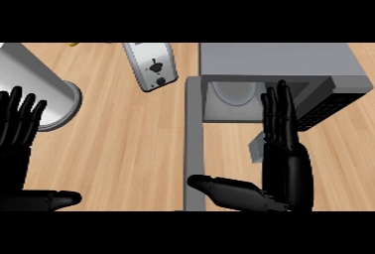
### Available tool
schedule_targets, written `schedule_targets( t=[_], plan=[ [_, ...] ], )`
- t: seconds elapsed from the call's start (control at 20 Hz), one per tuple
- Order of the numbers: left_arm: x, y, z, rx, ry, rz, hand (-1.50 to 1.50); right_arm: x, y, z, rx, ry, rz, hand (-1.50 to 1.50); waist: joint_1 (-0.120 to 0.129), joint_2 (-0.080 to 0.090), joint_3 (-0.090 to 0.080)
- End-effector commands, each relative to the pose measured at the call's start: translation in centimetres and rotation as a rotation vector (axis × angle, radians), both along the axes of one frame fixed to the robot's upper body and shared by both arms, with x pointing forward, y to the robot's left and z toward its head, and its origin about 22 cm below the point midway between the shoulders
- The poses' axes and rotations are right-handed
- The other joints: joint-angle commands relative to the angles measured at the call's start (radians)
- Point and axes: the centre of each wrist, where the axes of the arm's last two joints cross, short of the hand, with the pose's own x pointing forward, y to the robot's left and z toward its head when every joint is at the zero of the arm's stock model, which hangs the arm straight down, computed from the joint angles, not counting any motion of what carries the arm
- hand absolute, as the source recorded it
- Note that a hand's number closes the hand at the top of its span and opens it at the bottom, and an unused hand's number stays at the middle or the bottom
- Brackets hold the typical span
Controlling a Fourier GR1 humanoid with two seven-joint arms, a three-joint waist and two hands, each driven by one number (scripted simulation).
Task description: Pick up the milk, place it into the microwave and close the microwave
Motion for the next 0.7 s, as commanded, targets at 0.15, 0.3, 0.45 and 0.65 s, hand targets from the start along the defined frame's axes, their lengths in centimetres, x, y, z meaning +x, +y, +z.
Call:
schedule_targets(
  t=[0.15, 0.3, 0.45, 0.65],
  plan=[
    [-3.3, 0.2, -1.9, -0.014, 0.020, -0.004, -1.50, -1.0, 2.3, -1.2, -0.011, 0.003, -0.096, -1.50, -0.005, -0.001, 0.000],
    [-4.9, 0.9, -0.9, -0.013, 0.013, 0.001, -1.50, 1.6, 2.4, -0.4, -0.031, -0.009, -0.137, -1.50, 0.002, -0.001, 0.000],
    [-5.6, 1.4, -1.1, -0.016, 0.015, 0.002, -1.50, 0.2, 1.3, -2.2, -0.089, 0.029, -0.233, -1.50, -0.005, -0.002, 0.000],
    [-7.0, 1.7, 0.2, -0.013, 0.027, -0.007, -1.50, 1.3, 1.3, -4.7, -0.125, 0.016, -0.316, -1.50, 0.000, -0.001, 0.001]
  ],
)
